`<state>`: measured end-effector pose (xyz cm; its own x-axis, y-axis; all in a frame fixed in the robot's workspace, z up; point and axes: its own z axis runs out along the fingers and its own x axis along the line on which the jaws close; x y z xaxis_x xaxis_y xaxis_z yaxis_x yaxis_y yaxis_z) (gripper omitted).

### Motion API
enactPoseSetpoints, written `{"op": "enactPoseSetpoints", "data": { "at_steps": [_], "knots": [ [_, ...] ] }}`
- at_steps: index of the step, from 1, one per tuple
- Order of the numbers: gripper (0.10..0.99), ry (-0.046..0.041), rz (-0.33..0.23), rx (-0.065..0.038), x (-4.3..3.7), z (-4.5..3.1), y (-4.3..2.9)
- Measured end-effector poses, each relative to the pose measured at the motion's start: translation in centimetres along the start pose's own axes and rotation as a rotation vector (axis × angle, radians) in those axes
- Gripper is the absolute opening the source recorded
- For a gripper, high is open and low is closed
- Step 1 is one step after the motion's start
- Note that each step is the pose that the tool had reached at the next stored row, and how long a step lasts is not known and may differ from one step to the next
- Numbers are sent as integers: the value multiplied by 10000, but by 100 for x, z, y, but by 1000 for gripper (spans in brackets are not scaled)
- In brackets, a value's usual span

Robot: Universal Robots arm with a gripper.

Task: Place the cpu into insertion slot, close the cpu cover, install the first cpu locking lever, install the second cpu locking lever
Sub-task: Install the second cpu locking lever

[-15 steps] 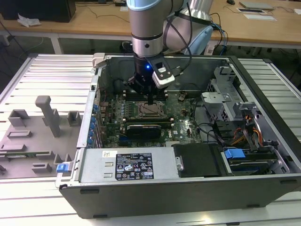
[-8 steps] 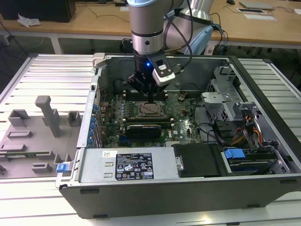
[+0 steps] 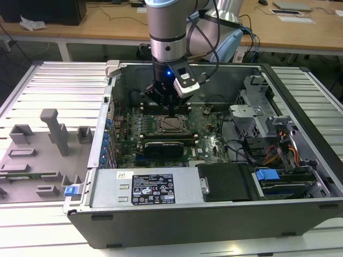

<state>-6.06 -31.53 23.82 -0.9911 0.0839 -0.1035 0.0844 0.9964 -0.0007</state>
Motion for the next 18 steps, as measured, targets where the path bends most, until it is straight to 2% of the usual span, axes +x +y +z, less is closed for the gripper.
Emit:
{"op": "enactPoseSetpoints", "data": {
  "at_steps": [5,7,8,10,14,18],
  "knots": [
    [106,2,-1,3,0,-4,-5],
    [106,1,-1,1,-3,-2,-32],
    [106,1,0,1,-4,-2,-50],
    [106,1,-1,0,-16,-1,-180],
    [106,0,0,-1,-22,-1,-257],
    [106,0,0,1,-29,-32,-297]
  ]
}}
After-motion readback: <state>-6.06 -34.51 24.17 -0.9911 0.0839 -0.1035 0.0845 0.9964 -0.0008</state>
